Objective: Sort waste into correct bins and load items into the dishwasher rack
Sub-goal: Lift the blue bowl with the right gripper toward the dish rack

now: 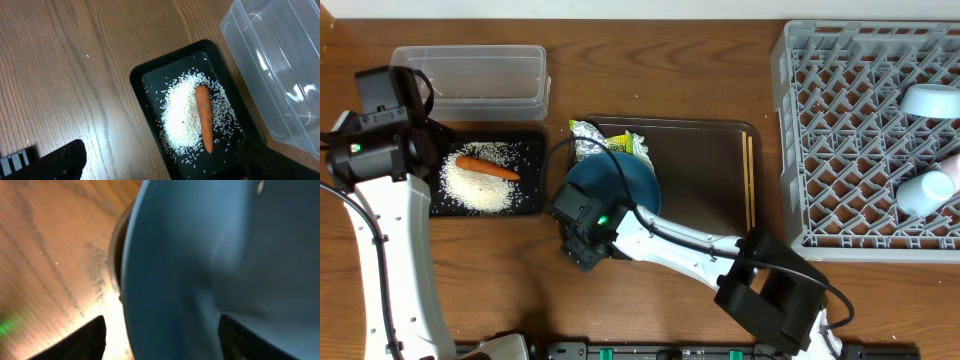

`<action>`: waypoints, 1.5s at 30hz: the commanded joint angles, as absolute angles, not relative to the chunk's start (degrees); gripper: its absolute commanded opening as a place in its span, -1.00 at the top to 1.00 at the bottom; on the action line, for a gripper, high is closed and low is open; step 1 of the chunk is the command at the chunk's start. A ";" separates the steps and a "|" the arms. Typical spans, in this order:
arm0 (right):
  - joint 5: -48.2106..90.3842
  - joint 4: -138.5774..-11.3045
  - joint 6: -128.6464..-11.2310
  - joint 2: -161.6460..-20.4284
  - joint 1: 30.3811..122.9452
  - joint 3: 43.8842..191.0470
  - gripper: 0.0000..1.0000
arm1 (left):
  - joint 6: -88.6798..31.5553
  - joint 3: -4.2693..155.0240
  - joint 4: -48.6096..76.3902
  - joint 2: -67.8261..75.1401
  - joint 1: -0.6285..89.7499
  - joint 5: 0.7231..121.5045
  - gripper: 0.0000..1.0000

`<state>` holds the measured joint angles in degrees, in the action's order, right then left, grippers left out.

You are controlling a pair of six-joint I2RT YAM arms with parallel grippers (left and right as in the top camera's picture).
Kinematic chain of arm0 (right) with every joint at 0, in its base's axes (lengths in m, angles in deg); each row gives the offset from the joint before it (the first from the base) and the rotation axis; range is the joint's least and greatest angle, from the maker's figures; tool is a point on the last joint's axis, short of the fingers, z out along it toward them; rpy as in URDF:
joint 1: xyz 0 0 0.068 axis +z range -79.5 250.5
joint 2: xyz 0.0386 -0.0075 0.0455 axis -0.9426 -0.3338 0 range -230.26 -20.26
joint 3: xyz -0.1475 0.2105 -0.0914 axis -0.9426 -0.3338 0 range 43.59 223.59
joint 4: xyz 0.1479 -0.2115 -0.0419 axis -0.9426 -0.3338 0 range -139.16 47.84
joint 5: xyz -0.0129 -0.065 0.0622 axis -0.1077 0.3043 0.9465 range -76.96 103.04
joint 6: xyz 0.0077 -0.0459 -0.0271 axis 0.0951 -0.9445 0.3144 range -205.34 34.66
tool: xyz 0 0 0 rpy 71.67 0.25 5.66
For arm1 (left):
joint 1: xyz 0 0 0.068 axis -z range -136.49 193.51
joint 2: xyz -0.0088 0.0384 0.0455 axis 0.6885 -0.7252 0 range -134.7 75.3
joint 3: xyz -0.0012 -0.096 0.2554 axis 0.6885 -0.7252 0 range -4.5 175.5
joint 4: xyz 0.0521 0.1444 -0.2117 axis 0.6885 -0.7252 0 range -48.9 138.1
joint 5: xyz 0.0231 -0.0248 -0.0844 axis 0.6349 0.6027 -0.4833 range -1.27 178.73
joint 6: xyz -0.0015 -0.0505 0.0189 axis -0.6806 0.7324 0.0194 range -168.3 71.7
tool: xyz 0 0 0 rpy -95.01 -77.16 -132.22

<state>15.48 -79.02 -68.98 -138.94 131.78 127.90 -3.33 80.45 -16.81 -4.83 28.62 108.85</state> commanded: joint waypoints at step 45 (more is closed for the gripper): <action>60.86 -101.22 -74.79 -134.96 92.37 155.14 0.98 | -3.50 80.91 -17.05 -4.90 28.57 110.36 -0.99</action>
